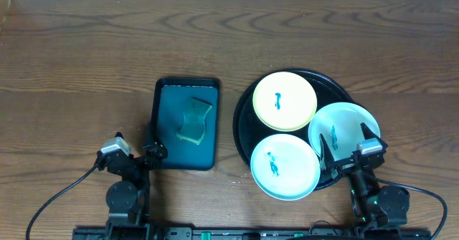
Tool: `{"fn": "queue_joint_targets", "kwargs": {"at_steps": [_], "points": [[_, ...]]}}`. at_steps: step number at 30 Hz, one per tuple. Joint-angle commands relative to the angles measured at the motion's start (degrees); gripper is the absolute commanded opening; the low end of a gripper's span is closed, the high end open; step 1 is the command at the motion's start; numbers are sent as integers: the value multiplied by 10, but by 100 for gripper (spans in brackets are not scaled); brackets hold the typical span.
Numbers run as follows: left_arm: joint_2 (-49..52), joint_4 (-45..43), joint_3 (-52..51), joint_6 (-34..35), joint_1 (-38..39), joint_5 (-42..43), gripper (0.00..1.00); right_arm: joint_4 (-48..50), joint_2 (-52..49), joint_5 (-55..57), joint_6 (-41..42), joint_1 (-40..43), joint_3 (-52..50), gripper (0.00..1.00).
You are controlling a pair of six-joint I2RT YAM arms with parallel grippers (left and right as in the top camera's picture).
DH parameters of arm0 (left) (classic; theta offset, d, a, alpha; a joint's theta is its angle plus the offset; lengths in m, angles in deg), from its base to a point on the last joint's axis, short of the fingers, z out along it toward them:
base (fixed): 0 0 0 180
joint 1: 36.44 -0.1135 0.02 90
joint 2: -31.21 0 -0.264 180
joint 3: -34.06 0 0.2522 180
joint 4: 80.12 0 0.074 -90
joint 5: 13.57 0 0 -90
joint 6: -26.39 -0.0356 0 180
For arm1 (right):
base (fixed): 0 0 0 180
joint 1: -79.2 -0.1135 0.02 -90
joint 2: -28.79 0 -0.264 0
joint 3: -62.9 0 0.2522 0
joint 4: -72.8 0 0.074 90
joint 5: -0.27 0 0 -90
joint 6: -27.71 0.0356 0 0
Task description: Clean dirty plates on tray and stack at the side
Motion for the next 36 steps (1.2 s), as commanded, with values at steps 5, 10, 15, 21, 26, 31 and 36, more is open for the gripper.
{"fn": "queue_joint_targets", "kwargs": {"at_steps": [5,10,15,21,26,31,36], "points": [[18,26,-8,-2,-2,-6,86,-2,1,-3,-4,3,0,99],[19,26,-8,-2,-2,-6,86,-2,1,-3,-4,3,0,99],[19,26,-8,-2,-2,-6,86,-2,1,-3,-4,3,0,99],[19,26,-8,-2,-2,-6,86,-2,1,-3,-4,3,0,99],[19,25,-8,-1,-2,-5,86,-2,1,-3,-4,3,0,99],[19,25,-8,-1,-2,-5,86,-2,1,-10,-4,3,0,99],[19,-4,-8,11,-2,-5,86,18,1,-17,-4,3,0,99]]}}
